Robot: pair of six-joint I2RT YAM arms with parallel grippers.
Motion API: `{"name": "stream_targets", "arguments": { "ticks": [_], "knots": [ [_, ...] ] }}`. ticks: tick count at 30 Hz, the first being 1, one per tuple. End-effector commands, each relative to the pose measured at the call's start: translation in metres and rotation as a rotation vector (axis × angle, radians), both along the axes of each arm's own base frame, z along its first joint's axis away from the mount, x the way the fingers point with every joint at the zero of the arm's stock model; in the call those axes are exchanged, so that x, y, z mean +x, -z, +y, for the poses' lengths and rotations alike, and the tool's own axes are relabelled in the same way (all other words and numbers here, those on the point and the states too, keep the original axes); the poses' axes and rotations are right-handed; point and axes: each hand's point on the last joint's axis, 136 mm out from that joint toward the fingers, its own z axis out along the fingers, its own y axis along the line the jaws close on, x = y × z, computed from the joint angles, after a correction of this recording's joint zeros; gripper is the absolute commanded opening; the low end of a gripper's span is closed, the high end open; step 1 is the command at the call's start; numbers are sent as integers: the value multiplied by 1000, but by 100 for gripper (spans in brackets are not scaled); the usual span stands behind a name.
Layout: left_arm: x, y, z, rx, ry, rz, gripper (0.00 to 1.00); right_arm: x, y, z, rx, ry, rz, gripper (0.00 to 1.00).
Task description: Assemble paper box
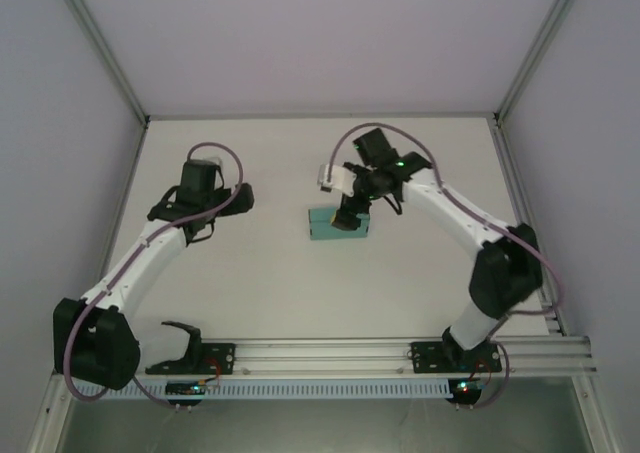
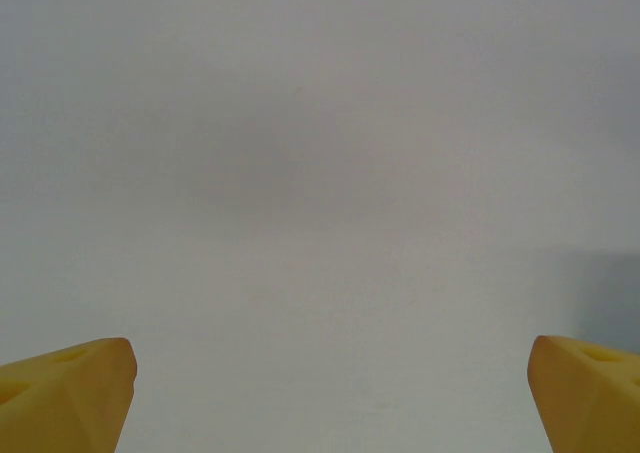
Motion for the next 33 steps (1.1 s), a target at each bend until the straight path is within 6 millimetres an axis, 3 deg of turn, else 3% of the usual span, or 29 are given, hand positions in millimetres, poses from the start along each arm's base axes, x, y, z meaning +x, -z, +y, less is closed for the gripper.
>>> {"name": "stream_targets", "arguments": {
  "ticks": [1, 3, 8, 12, 16, 20, 22, 25, 29, 33],
  "knots": [
    [-7, -3, 13, 0, -55, -9, 99, -11, 42, -27, -302, -99, 55, 99],
    [-9, -1, 15, 0, -63, -5, 100, -3, 55, -27, -366, -95, 47, 97],
    [-11, 3, 19, 1, -76, 0, 100, 20, 79, -24, -422, -24, -23, 80],
    [-12, 6, 19, 2, -75, 8, 100, 40, 81, -18, -403, 67, -156, 46],
    [-12, 6, 20, 2, -85, 7, 100, 62, 74, -26, -407, 191, -347, 43],
    [-13, 8, 24, 10, -104, 6, 100, 71, 70, -28, -449, 206, -508, 41],
    [-13, 10, 25, 14, -109, 9, 100, 65, 80, -33, -485, 188, -547, 41],
    [-14, 12, 26, 21, -113, 14, 100, 48, 91, -33, -496, 117, -544, 49],
    [-14, 11, 26, 21, -107, 13, 100, 11, 105, -36, -510, 16, -500, 88],
    [-13, 7, 25, 25, -95, 2, 100, -27, 108, -47, -512, 18, -381, 99]
  ]
}}
